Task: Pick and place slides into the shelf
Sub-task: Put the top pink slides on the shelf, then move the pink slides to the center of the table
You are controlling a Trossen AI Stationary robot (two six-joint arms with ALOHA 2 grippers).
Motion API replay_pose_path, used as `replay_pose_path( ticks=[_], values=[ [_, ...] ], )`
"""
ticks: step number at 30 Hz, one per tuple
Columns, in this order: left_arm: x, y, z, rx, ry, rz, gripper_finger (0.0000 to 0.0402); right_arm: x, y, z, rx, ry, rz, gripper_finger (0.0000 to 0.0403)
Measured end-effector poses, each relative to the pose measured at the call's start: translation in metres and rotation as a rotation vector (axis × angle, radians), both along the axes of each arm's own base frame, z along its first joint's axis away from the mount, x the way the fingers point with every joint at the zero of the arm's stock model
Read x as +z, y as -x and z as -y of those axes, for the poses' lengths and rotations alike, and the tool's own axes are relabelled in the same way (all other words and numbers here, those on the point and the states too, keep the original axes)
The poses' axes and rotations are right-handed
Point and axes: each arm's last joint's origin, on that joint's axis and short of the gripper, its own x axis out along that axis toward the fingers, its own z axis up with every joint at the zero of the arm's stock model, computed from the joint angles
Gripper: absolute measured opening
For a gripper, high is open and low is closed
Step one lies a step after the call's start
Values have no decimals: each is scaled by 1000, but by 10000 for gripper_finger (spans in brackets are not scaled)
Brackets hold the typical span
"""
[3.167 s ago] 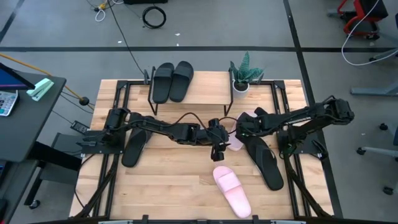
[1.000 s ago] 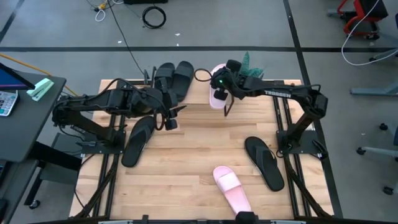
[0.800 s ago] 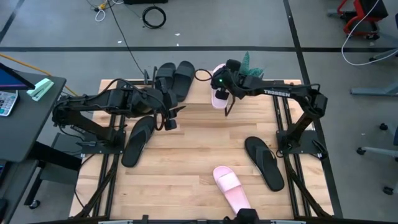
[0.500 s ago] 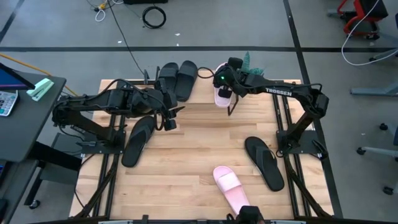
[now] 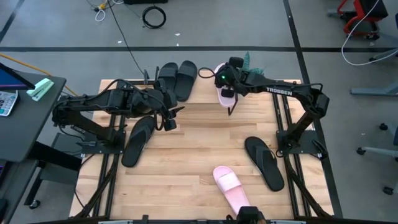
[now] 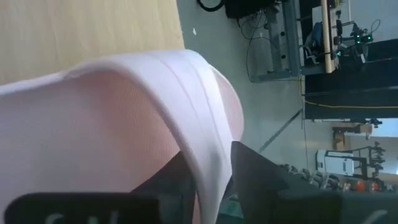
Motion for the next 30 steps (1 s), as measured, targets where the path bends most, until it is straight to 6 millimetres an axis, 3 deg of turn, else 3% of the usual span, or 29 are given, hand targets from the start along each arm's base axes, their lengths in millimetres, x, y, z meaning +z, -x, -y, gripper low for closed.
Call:
replay_pose_path(
  ticks=[7,20,27,30],
  values=[
    [0,0,0,1,2,1,172,1,-4,-8,-1,19,0,111],
    [-2,1,1,14,24,-8,172,3,-14,-46,-37,171,-119,111],
    [-5,3,1,45,68,-22,172,34,-2,-76,-46,132,130,111],
    [-6,5,1,59,88,-32,172,58,14,-101,23,-23,344,111]
  ],
)
